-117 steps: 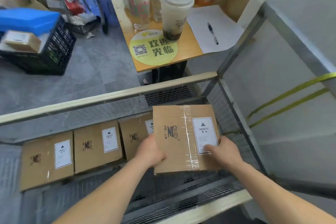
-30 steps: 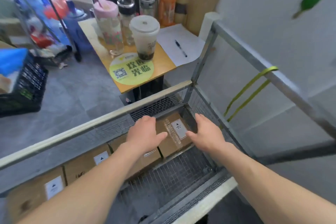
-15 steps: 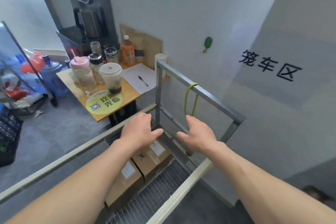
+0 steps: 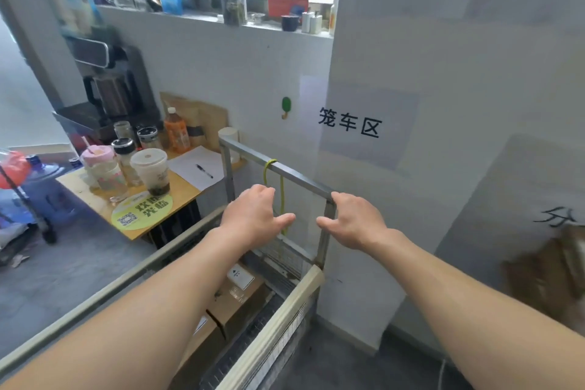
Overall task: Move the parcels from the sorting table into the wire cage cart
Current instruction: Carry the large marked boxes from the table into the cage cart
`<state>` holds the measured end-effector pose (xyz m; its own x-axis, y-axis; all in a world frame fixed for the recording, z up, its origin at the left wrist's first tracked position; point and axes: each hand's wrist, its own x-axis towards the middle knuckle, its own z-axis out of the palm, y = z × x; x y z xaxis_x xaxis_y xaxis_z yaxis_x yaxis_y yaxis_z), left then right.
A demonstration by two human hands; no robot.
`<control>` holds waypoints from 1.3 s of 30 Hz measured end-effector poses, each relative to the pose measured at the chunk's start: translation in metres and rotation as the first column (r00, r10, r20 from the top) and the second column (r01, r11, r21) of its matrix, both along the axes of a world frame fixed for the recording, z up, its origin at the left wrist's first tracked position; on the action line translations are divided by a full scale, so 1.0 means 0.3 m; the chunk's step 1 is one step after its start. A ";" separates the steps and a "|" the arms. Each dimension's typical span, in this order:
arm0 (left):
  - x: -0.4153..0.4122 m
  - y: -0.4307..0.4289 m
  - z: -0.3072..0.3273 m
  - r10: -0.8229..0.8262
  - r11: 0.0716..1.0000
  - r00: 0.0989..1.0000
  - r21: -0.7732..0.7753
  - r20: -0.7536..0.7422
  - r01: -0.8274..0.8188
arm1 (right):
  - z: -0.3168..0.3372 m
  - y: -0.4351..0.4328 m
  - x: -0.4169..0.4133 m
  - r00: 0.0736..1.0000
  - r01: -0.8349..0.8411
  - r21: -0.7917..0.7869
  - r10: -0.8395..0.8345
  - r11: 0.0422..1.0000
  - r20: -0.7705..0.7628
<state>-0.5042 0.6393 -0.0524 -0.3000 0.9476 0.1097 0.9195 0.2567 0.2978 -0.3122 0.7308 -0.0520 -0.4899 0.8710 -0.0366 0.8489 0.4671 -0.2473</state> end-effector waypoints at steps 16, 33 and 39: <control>0.366 -0.074 0.116 -0.419 0.907 0.908 0.031 -0.028 0.420 | 0.160 -0.384 0.464 0.894 0.438 0.122 -0.446 0.891 0.047; 0.933 -0.357 0.132 -0.816 0.568 0.565 0.004 -0.121 0.823 | 0.195 -1.008 0.951 0.640 0.750 0.150 -0.764 0.644 0.083; 1.161 -0.502 0.155 -0.872 0.475 0.474 0.027 -0.123 0.880 | 0.191 -1.203 1.135 0.571 0.800 0.165 -0.817 0.577 0.083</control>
<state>-0.1559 0.4887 -0.0061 0.6950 0.6984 0.1712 0.6724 -0.7156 0.1895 0.0282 0.3699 0.0053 0.4238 0.9033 0.0672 0.9039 -0.4170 -0.0949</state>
